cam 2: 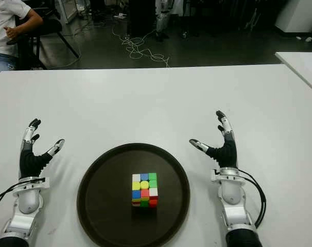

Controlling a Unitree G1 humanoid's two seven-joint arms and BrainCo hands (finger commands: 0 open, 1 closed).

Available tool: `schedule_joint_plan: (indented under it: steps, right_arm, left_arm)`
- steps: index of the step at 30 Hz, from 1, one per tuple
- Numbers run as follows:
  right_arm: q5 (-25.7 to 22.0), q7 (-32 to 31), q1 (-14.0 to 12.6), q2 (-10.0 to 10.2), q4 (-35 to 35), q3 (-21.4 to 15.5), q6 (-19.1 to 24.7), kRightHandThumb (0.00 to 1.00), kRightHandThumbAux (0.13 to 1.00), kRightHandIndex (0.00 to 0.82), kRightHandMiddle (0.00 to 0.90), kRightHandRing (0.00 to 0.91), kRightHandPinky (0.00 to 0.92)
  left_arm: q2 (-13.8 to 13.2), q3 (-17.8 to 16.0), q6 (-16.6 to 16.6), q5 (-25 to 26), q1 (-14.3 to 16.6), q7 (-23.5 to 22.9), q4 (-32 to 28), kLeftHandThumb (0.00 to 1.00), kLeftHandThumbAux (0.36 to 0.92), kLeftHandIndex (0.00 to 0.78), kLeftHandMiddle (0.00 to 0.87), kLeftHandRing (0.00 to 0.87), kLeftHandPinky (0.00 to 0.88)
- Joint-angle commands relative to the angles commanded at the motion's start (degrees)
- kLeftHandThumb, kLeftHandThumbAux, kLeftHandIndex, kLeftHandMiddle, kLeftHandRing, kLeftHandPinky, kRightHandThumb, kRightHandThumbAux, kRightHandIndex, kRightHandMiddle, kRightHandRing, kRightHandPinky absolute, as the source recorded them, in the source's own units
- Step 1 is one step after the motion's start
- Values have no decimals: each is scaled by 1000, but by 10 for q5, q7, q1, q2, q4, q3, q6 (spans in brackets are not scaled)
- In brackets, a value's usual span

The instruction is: Pick up the Rubik's Cube and put it in the plate

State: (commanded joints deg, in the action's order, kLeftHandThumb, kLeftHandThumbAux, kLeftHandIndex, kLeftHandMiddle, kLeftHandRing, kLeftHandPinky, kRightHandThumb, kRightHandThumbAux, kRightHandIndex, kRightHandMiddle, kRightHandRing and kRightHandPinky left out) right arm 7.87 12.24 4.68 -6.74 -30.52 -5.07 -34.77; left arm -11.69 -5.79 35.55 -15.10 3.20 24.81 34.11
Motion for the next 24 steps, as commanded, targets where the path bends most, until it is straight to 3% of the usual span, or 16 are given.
schedule_joint_plan:
  steps: [12,24]
  right_arm:
    - [7,6,-1,-1,-2,0,1,0,806,0,0,0,0]
    - [10,8,8,-6,-20,0,-1,0,800,0,0,0,0]
  left_arm:
    - [0,0,0,7,-7,-14,-9,0,565,0,0,0,0]
    - [2,-7,-4,25,1,-30,2,0,572,0,0,0,0]
